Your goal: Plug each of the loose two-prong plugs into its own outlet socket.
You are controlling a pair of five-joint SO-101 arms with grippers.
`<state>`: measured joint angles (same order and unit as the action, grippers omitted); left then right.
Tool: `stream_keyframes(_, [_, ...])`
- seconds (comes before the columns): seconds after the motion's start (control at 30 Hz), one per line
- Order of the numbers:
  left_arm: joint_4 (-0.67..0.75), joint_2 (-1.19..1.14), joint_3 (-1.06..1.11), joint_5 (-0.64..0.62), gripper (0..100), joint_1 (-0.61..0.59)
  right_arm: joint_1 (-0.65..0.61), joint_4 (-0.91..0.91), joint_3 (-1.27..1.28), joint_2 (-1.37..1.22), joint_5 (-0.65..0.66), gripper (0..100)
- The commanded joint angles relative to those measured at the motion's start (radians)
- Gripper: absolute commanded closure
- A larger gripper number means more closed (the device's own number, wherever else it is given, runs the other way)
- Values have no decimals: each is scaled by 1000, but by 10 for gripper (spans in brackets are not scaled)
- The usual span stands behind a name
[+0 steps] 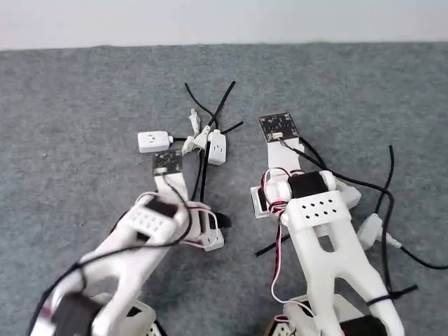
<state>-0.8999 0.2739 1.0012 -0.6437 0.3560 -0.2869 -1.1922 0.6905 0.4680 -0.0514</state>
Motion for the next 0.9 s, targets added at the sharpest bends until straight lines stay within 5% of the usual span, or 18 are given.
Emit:
stream_keyframes(0.0, [-103, -190, -180, -8, 618, 0, -2, 19, -5, 41, 14, 697])
stream_keyframes(0.13, [-132, -245, -219, 58, 680, 15, -1, 21, -8, 41, 14, 762])
stream_keyframes(0.33, [-110, -247, -222, 216, 993, 66, -4, 31, -8, 41, 14, 911])
stream_keyframes(0.6, [-167, -244, -240, 269, 988, 41, -5, 35, -5, 41, 14, 913])
stream_keyframes(0.87, [-278, -238, -234, 419, 989, -192, -110, 114, 54, 41, -14, 916])
